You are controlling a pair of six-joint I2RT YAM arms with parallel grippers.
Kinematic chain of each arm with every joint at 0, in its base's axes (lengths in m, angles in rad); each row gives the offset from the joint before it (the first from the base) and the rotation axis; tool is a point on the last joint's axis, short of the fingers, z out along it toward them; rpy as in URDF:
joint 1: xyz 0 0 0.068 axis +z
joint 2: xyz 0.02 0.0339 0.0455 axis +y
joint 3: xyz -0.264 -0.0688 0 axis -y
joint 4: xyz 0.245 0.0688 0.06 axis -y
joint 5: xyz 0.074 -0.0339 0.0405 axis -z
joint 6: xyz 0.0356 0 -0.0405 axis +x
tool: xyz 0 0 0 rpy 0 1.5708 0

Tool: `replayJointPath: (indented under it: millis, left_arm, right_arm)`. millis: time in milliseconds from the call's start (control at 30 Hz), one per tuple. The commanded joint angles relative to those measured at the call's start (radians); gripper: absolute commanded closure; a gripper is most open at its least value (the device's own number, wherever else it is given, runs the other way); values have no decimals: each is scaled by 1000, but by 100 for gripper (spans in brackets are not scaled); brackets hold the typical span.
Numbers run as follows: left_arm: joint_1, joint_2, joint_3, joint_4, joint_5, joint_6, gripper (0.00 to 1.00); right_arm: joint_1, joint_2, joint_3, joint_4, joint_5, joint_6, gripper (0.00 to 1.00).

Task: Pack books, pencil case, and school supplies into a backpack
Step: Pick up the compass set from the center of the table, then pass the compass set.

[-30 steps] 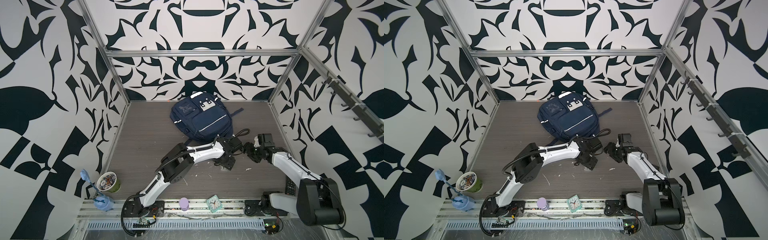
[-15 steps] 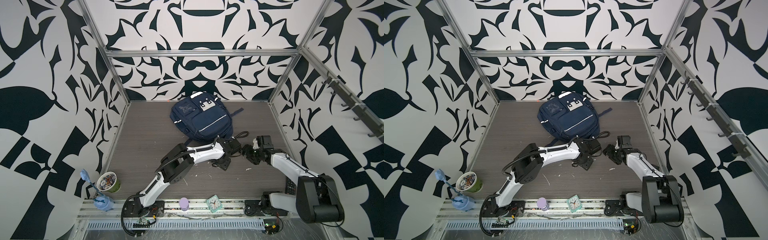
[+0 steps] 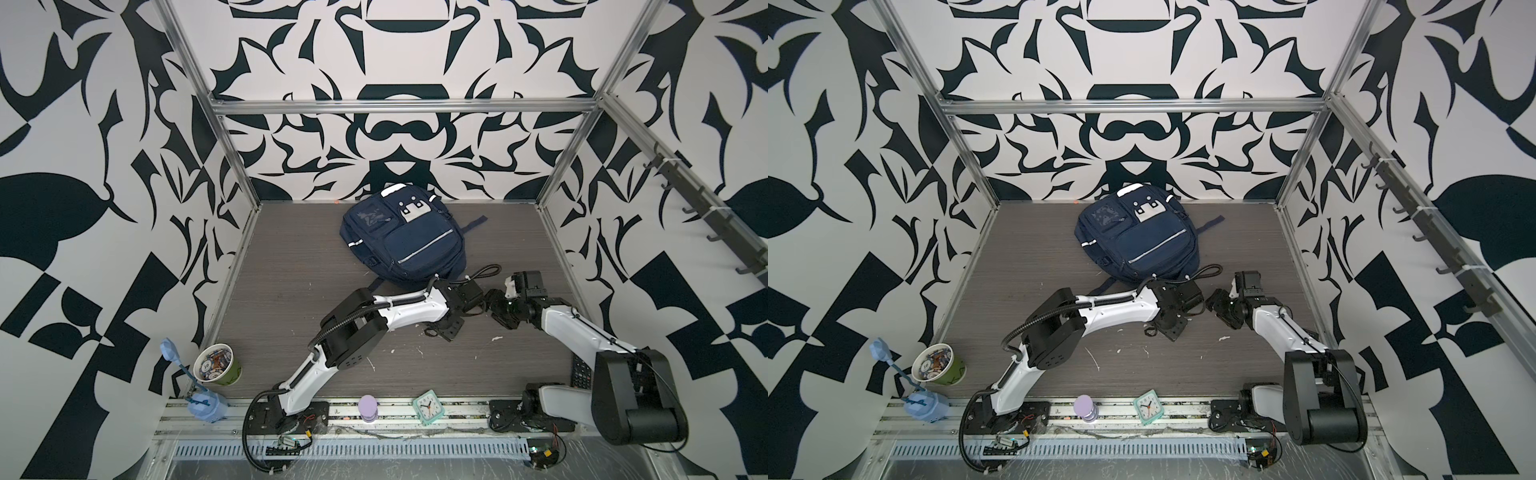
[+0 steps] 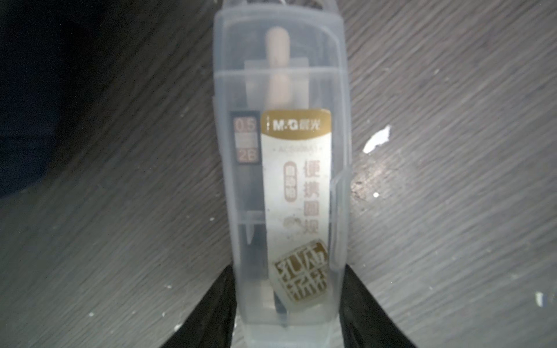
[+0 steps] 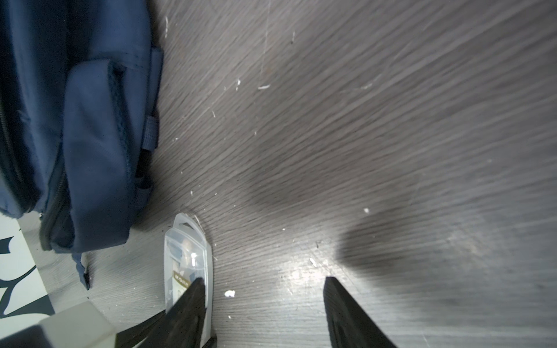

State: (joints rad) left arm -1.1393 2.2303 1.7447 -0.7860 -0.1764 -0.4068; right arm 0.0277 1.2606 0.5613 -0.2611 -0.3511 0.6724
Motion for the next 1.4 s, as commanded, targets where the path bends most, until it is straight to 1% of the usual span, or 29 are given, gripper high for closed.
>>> replayJointPath:
  millis: [0, 167, 300, 400, 500, 567, 767, 867, 967, 1167, 1367]
  left_arm:
    - [0, -17, -43, 33, 37, 11, 48]
    - [26, -81, -93, 90, 118, -2, 50]
    - [76, -155, -162, 190, 275, -38, 50]
    - [113, -190, -202, 252, 382, -72, 50]
    - [135, -206, -229, 298, 460, -88, 50]
    - [147, -213, -247, 321, 491, -100, 50]
    - [151, -223, -268, 340, 507, -106, 49]
    - [153, -231, -280, 351, 510, -113, 49]
    - [160, -243, -297, 365, 511, -123, 48]
    - [173, -249, -309, 371, 517, -127, 46]
    - [174, -250, -296, 362, 526, -117, 45]
  right_arm:
    - [-1, -19, -8, 33, -54, -25, 36]
    - [-2, -72, -67, 132, -144, -8, 35]
    - [9, -75, -95, 220, -230, 29, 33]
    - [35, -64, -111, 290, -267, 69, 33]
    - [90, -45, -106, 328, -245, 87, 33]
    - [128, -29, -98, 345, -226, 98, 33]
    - [192, 36, -85, 424, -212, 150, 34]
    - [199, 48, -84, 440, -215, 162, 39]
    - [198, 40, -84, 440, -220, 172, 51]
    - [201, -3, -85, 418, -221, 181, 66]
    - [203, 24, -84, 442, -227, 196, 84]
